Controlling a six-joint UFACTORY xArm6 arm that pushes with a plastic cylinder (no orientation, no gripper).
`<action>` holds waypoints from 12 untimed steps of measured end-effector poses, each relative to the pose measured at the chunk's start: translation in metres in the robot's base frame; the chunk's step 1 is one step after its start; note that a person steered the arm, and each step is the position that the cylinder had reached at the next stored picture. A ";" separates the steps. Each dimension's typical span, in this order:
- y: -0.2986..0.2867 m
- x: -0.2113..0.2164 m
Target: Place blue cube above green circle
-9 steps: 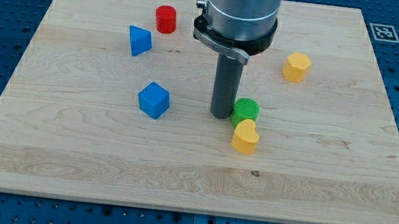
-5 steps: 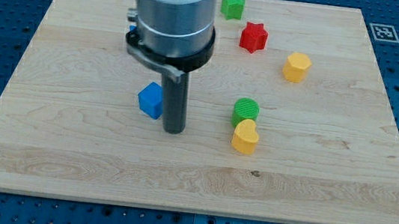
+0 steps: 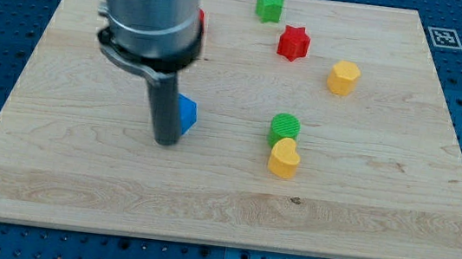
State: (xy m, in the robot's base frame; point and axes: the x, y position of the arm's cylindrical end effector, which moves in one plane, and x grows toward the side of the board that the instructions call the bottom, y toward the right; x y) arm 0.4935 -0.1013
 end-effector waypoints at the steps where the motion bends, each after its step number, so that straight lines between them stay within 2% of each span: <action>1: -0.022 -0.012; 3: -0.007 -0.001; 5: 0.006 -0.032; 9: 0.030 -0.032; 12: 0.074 -0.032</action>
State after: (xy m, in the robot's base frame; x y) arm 0.4619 -0.0272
